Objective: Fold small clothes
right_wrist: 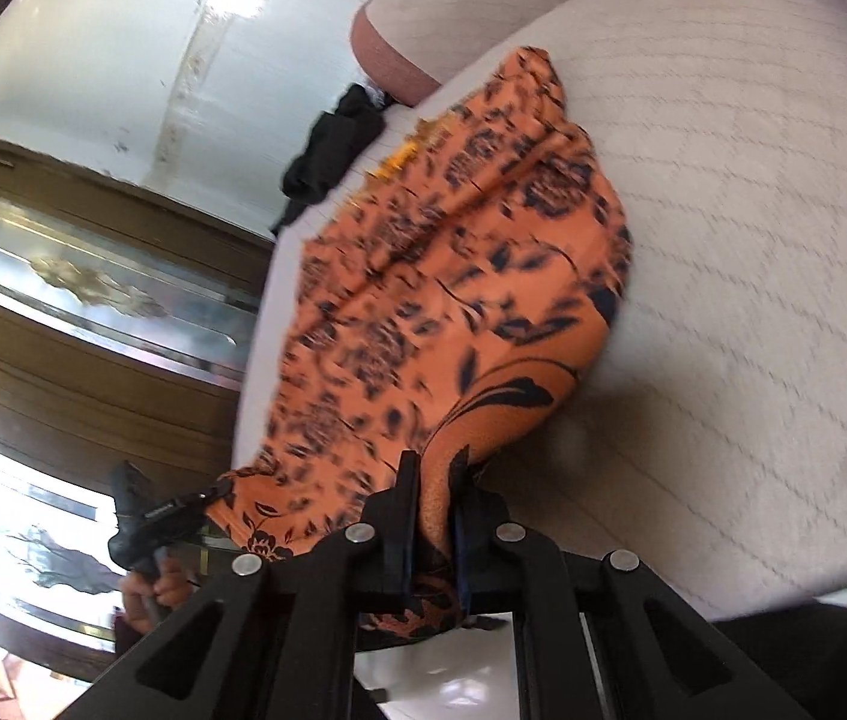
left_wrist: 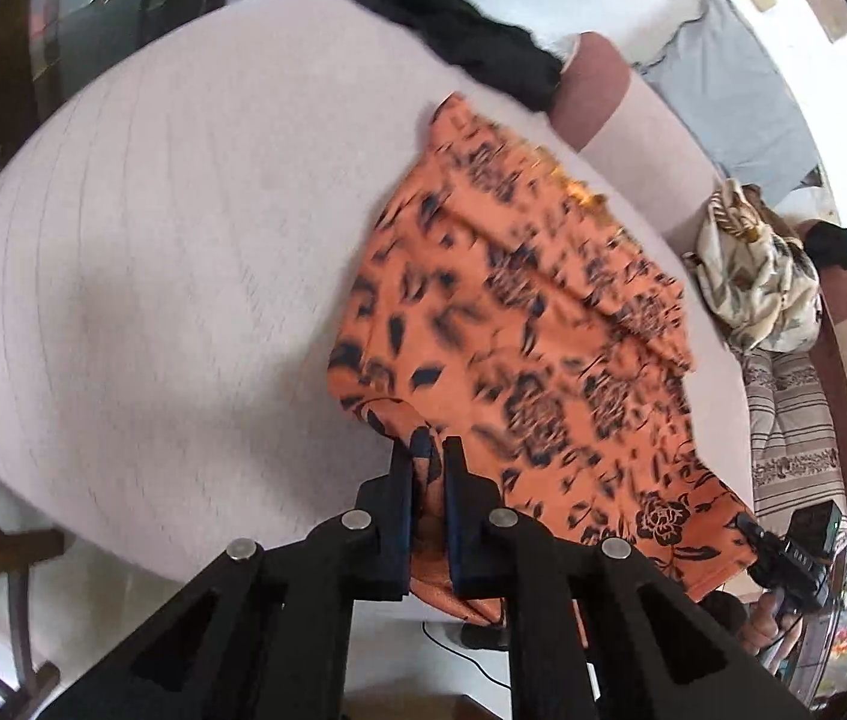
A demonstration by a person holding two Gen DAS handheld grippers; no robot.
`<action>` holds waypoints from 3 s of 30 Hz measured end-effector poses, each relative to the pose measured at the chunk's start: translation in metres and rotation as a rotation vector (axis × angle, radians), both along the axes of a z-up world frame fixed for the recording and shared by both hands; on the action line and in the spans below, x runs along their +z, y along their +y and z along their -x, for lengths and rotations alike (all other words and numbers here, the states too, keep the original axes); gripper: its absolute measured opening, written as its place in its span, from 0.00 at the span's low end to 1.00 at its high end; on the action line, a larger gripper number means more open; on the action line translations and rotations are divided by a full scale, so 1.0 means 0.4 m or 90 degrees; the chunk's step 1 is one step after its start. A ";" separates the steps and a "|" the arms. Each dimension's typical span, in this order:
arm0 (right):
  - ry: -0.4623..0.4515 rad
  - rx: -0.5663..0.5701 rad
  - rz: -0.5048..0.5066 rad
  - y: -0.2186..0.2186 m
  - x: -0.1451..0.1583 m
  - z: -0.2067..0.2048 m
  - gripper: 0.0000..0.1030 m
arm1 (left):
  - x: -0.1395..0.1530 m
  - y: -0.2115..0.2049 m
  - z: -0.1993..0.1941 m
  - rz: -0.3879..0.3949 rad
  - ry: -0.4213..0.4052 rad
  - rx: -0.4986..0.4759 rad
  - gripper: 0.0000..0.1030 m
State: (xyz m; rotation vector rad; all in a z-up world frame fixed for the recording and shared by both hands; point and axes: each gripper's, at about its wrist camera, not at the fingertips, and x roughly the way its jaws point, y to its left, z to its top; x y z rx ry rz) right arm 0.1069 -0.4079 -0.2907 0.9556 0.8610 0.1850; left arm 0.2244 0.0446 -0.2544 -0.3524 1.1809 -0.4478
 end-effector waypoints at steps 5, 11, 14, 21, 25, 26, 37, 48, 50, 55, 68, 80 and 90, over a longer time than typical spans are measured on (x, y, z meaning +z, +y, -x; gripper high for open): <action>-0.040 -0.022 -0.037 -0.069 0.055 -0.077 0.09 | 0.074 -0.032 -0.114 0.015 -0.013 -0.017 0.08; -0.073 -0.086 -0.067 -0.197 0.083 -0.259 0.09 | 0.114 -0.121 -0.356 -0.005 -0.024 -0.022 0.09; -0.074 -0.136 -0.089 -0.284 0.059 -0.408 0.09 | 0.087 -0.180 -0.505 -0.017 -0.018 -0.009 0.08; -0.022 -0.238 -0.133 -0.397 -0.119 -0.681 0.15 | -0.125 -0.264 -0.768 0.003 0.005 0.079 0.09; 0.005 -0.247 -0.165 -0.421 -0.193 -0.724 0.17 | -0.181 -0.229 -0.756 0.099 -0.025 0.150 0.12; -0.015 -0.262 -0.176 -0.434 -0.187 -0.715 0.22 | -0.172 -0.215 -0.744 0.126 -0.046 0.159 0.13; -0.097 -0.231 -0.009 -0.329 -0.005 -0.636 0.86 | -0.003 -0.219 -0.419 0.071 -0.163 0.239 0.62; 0.050 -0.057 0.293 -0.001 -0.025 -0.776 0.52 | -0.137 -0.332 -0.329 -0.135 -0.107 0.187 0.63; 0.078 -0.100 0.336 -0.062 -0.049 -0.794 0.52 | -0.139 -0.332 -0.348 -0.135 -0.090 0.177 0.63; 0.133 -0.171 0.347 -0.238 -0.095 -0.905 0.41 | -0.138 -0.339 -0.381 -0.140 -0.080 0.165 0.71; 0.062 0.097 0.356 0.275 -0.083 -1.211 0.47 | -0.151 -0.343 -0.398 -0.165 -0.093 0.114 0.74; 0.083 -0.083 0.406 0.039 0.023 -1.033 0.51 | -0.154 -0.357 -0.394 -0.200 -0.112 0.101 0.75; 0.218 -0.217 0.405 -0.170 -0.048 -0.903 0.51 | -0.161 -0.385 -0.403 -0.212 -0.115 0.098 0.79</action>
